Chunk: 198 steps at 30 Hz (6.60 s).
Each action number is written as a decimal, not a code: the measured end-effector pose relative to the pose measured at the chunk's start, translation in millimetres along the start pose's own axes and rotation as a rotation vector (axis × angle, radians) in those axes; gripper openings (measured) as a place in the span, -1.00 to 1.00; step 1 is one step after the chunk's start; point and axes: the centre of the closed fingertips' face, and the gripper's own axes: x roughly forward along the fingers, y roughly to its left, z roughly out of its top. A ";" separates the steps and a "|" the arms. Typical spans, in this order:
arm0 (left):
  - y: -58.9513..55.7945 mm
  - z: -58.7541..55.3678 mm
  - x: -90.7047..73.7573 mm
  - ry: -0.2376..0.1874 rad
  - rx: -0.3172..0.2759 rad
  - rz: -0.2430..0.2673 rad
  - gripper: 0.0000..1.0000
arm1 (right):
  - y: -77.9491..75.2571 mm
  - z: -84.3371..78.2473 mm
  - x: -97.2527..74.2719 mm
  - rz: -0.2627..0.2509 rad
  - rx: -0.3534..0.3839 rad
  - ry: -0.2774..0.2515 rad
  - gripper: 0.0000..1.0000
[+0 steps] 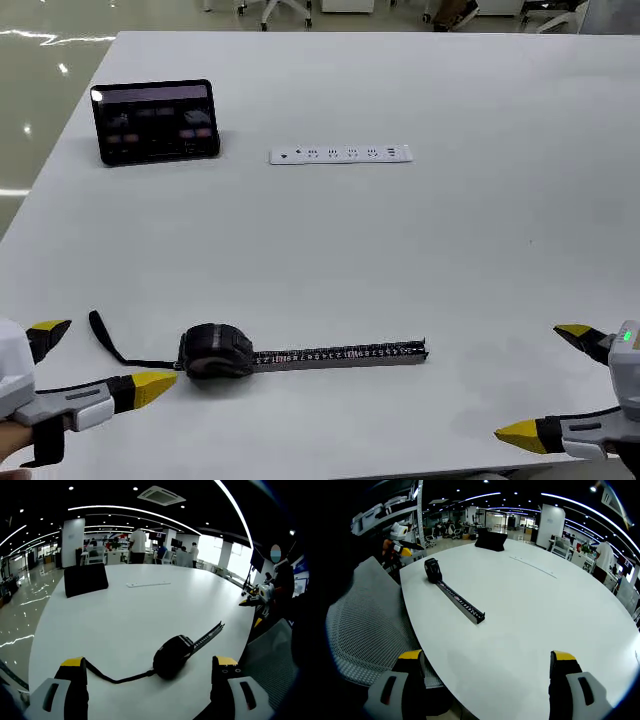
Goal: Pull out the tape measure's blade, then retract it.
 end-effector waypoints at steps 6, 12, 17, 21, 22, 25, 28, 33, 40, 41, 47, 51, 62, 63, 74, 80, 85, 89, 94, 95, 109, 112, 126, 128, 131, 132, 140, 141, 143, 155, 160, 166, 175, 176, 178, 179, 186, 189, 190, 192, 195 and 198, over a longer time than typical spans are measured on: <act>-21.2 17.3 16.2 0.007 -0.002 0.025 1.00 | -2.4 15.8 8.3 0.033 -0.078 -0.003 1.00; -25.8 11.0 38.6 0.017 -0.068 0.132 1.00 | -5.0 35.5 16.5 0.064 -0.135 -0.003 0.97; -18.3 3.7 52.2 0.012 -0.158 0.201 1.00 | -8.3 53.3 25.3 0.083 -0.181 -0.008 0.99; -14.7 -0.6 57.6 0.009 -0.139 0.268 1.00 | -8.4 65.6 35.1 0.104 -0.204 -0.011 0.99; -13.1 1.0 58.4 -0.029 -0.181 0.297 1.00 | -7.3 68.0 37.7 0.113 -0.209 -0.009 0.99; -24.3 -9.9 63.8 -0.022 -0.201 0.313 1.00 | -4.5 78.0 46.8 0.141 -0.241 -0.006 0.99; -34.2 -12.9 71.0 -0.013 -0.194 0.304 1.00 | -4.1 83.9 55.7 0.161 -0.274 0.010 0.97; -44.8 -19.1 80.8 -0.006 -0.147 0.285 0.99 | 1.0 95.5 69.4 0.195 -0.321 0.022 0.95; -45.5 -31.6 88.5 0.022 -0.147 0.262 0.97 | 5.9 96.9 86.4 0.249 -0.362 0.066 0.87; -45.2 -31.5 89.3 0.019 -0.145 0.261 0.96 | 6.2 96.4 88.2 0.252 -0.366 0.070 0.86; -50.2 -28.0 94.1 -0.003 -0.098 0.234 0.90 | 9.6 86.2 99.2 0.306 -0.435 0.094 0.66; -50.3 -29.4 96.3 -0.007 -0.106 0.226 0.88 | 10.5 66.1 111.0 0.349 -0.442 0.147 0.50; -47.8 -32.5 97.8 0.003 -0.121 0.230 0.82 | 15.2 27.5 123.2 0.398 -0.565 0.247 -0.24; -47.6 -32.2 97.5 0.002 -0.121 0.231 0.82 | 15.5 27.2 124.0 0.403 -0.562 0.249 -0.27; -46.5 -32.8 96.0 0.002 -0.121 0.236 0.79 | 20.0 16.7 130.6 0.441 -0.570 0.298 -0.54; -47.0 -33.0 96.5 0.007 -0.123 0.235 0.75 | 17.7 18.9 131.0 0.440 -0.519 0.284 -0.68; -41.9 -32.3 94.8 0.001 -0.151 0.250 0.70 | 17.6 18.7 131.2 0.441 -0.512 0.287 -0.76; -40.2 -31.2 94.6 -0.007 -0.175 0.254 0.66 | 18.7 18.4 131.2 0.432 -0.507 0.296 -0.76; -41.7 -33.0 95.6 0.010 -0.176 0.250 0.46 | 22.3 16.2 129.4 0.434 -0.500 0.323 -0.77; -41.1 -32.3 95.1 0.011 -0.184 0.248 0.36 | 23.7 15.2 129.0 0.430 -0.509 0.338 -0.78; -41.3 -41.1 96.4 0.066 -0.207 0.256 0.21 | 21.6 14.9 129.0 0.394 -0.462 0.361 -0.79; -41.5 -42.6 96.6 0.083 -0.187 0.262 0.20 | 21.1 15.6 129.2 0.391 -0.444 0.348 -0.80; -40.5 -43.1 96.5 0.089 -0.208 0.249 0.18 | 22.5 16.5 130.7 0.383 -0.424 0.332 -0.81; -40.5 -43.0 96.6 0.089 -0.209 0.248 0.18 | 23.0 16.8 131.1 0.382 -0.421 0.334 -0.81; -41.2 -43.0 96.5 0.090 -0.210 0.246 0.18 | 23.5 17.3 132.0 0.376 -0.415 0.339 -0.81; -41.2 -43.0 96.4 0.090 -0.210 0.246 0.18 | 23.6 17.6 132.2 0.375 -0.413 0.339 -0.81; -40.4 -43.4 96.9 0.092 -0.210 0.244 0.18 | 26.2 20.1 134.5 0.370 -0.413 0.337 -0.80; -40.4 -43.4 96.9 0.092 -0.210 0.243 0.18 | 26.5 20.4 134.7 0.371 -0.415 0.337 -0.80; -40.4 -43.4 96.7 0.092 -0.210 0.243 0.18 | 26.9 20.8 135.1 0.372 -0.415 0.335 -0.80; -40.5 -43.1 96.4 0.092 -0.211 0.241 0.18 | 29.7 24.1 137.7 0.378 -0.424 0.332 -0.79; -40.8 -43.2 96.4 0.093 -0.212 0.240 0.18 | 31.8 25.9 138.9 0.378 -0.423 0.326 -0.79; -40.8 -43.3 96.6 0.093 -0.212 0.239 0.18 | 34.2 28.5 141.3 0.382 -0.421 0.319 -0.79; -40.8 -43.4 97.1 0.094 -0.213 0.238 0.19 | 38.4 32.3 144.5 0.386 -0.418 0.307 -0.79; -40.7 -43.4 97.2 0.093 -0.214 0.237 0.19 | 38.8 32.8 144.9 0.387 -0.417 0.305 -0.79; -40.5 -43.5 97.3 0.092 -0.215 0.237 0.19 | 39.8 33.5 145.5 0.389 -0.417 0.304 -0.79; -40.5 -43.5 97.4 0.092 -0.215 0.236 0.19 | 40.5 33.9 145.9 0.389 -0.419 0.303 -0.78; -40.3 -43.4 97.5 0.092 -0.216 0.236 0.19 | 43.9 35.6 147.8 0.397 -0.421 0.298 -0.78; -40.3 -43.4 97.4 0.093 -0.216 0.235 0.19 | 45.7 36.1 148.4 0.399 -0.422 0.296 -0.78; -40.3 -43.4 97.4 0.093 -0.216 0.235 0.19 | 46.3 36.3 148.7 0.400 -0.423 0.295 -0.78; -40.3 -43.4 97.4 0.093 -0.216 0.235 0.19 | 47.2 36.5 149.2 0.400 -0.427 0.294 -0.78; -40.4 -43.6 97.4 0.093 -0.218 0.235 0.19 | 48.5 37.1 150.5 0.402 -0.427 0.292 -0.78; -40.6 -43.6 97.4 0.093 -0.219 0.234 0.19 | 49.8 37.8 151.8 0.403 -0.424 0.290 -0.78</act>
